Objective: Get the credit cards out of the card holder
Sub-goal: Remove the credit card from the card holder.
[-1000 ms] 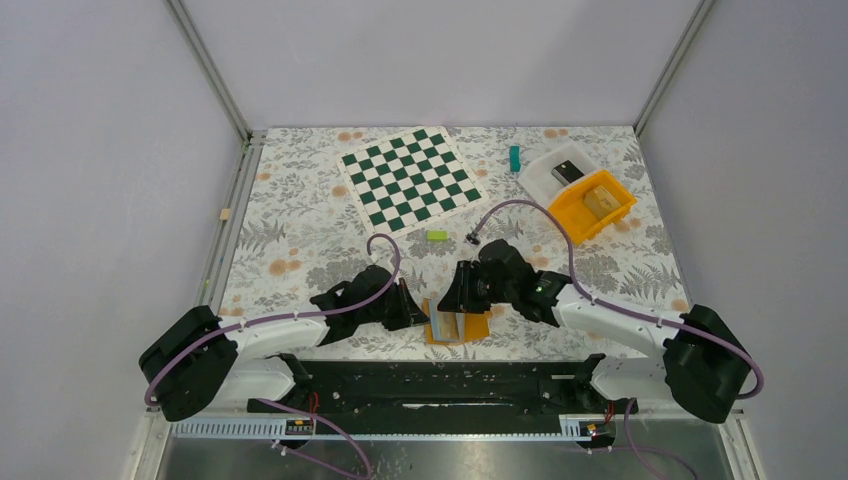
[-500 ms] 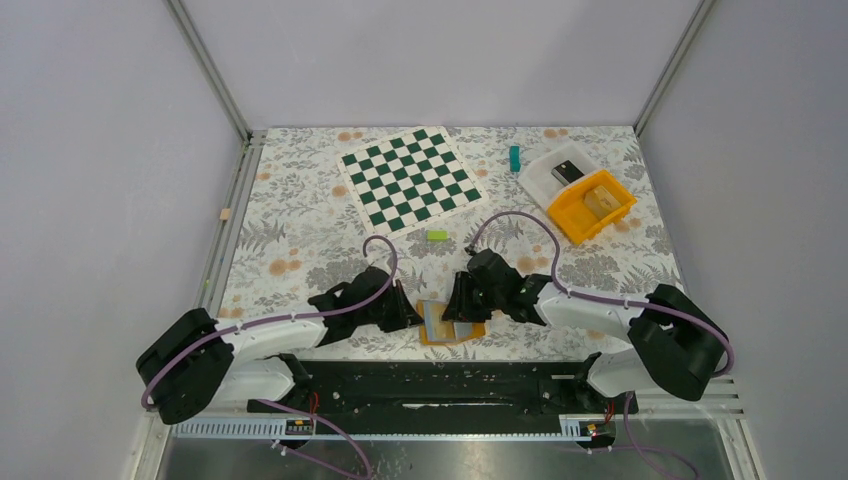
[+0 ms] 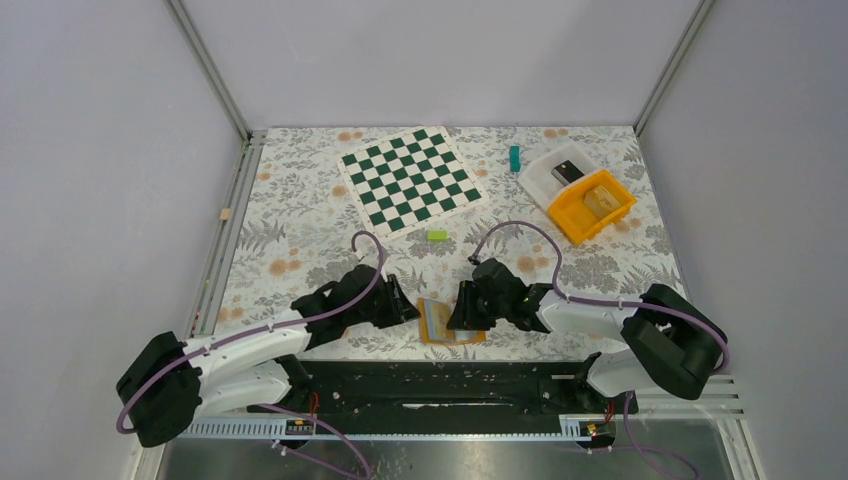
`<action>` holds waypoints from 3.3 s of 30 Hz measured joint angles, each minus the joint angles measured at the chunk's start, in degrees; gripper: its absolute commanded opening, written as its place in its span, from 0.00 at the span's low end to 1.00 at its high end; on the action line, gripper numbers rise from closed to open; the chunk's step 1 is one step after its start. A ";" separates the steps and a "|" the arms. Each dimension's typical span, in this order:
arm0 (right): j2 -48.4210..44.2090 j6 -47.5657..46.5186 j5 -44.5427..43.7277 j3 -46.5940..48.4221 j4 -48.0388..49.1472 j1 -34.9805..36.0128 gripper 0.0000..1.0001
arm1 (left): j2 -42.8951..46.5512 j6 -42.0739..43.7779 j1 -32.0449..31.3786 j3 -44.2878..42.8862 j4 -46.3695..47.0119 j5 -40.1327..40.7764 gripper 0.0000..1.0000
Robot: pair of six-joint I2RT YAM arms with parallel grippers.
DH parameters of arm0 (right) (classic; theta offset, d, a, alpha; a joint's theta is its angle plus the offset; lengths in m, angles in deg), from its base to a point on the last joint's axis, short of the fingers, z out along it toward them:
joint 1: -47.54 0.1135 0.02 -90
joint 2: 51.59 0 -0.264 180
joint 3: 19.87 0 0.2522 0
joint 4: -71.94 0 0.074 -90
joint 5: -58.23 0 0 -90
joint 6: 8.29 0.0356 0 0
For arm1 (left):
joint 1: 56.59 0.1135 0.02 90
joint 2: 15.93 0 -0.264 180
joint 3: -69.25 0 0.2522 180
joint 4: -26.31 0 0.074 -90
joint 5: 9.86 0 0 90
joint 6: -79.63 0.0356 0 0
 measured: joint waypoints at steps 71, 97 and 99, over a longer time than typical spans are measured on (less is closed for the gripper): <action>4.04 -2.60 14.75 -4.28 14.40 -8.26 0.02 | -20.28 -1.97 -0.37 1.79 20.92 -6.21 0.09; -0.20 -4.39 16.48 -5.35 10.12 -11.34 0.20 | -20.65 -1.49 -0.44 -0.35 17.16 -5.84 0.10; -0.20 -4.33 16.79 -5.33 10.10 -11.37 0.23 | -20.74 -1.46 -0.44 -0.55 17.00 -5.84 0.10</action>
